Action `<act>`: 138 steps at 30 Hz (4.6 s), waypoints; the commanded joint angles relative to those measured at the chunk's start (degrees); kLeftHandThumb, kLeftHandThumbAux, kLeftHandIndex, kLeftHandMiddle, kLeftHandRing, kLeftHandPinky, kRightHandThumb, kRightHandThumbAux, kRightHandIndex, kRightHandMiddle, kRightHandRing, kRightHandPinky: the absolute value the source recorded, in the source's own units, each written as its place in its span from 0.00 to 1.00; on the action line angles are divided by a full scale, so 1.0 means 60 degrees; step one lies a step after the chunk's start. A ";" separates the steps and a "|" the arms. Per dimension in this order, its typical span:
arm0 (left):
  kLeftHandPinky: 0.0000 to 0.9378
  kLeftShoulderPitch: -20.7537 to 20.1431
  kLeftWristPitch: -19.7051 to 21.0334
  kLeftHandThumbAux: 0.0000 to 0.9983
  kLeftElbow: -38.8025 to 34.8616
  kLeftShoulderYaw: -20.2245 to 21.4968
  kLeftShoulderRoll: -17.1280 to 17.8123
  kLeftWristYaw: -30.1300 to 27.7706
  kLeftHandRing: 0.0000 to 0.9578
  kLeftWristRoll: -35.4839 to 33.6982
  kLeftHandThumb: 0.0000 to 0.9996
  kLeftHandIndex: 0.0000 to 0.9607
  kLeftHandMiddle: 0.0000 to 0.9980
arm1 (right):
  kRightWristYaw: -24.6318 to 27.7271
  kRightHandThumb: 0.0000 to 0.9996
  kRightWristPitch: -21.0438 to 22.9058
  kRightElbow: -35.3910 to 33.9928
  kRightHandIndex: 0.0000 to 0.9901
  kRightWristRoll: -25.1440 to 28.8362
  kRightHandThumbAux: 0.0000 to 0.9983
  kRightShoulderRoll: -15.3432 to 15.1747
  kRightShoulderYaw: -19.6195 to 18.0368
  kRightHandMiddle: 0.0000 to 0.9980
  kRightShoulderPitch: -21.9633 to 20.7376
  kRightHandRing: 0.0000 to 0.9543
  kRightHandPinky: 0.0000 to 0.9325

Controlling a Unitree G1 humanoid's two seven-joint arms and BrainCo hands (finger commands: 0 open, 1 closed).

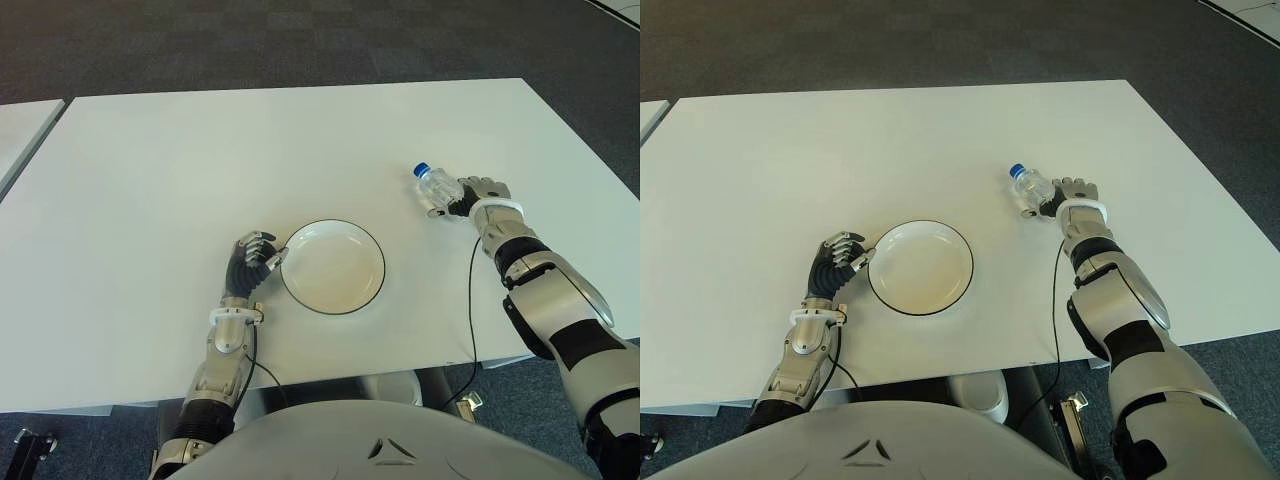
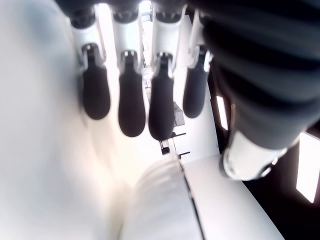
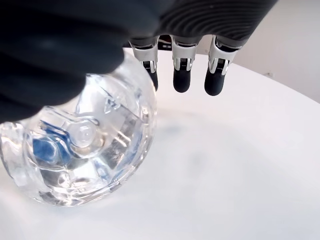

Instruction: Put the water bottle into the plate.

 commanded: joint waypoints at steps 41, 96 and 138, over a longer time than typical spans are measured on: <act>0.59 0.0472 0.0462 0.72 -0.0554 0.0531 -0.0232 0.0602 0.60 -0.0139 0.70 0.45 0.57 | -0.2765 0.70 -0.0339 0.0224 0.44 0.1522 0.73 0.0929 -0.1795 0.80 0.1053 0.82 0.87; 0.63 0.0728 0.0929 0.72 -0.1090 0.0810 -0.0292 0.0759 0.63 -0.0060 0.70 0.45 0.61 | 0.0360 0.70 -0.4717 -0.7799 0.44 0.5144 0.73 0.1561 -0.4863 0.88 0.3547 0.91 0.91; 0.64 0.0861 0.1086 0.72 -0.1236 0.0860 -0.0400 0.0843 0.64 -0.0078 0.70 0.45 0.61 | 0.5715 0.70 -0.6243 -0.9107 0.44 0.3417 0.73 -0.0131 -0.2059 0.86 0.4704 0.89 0.90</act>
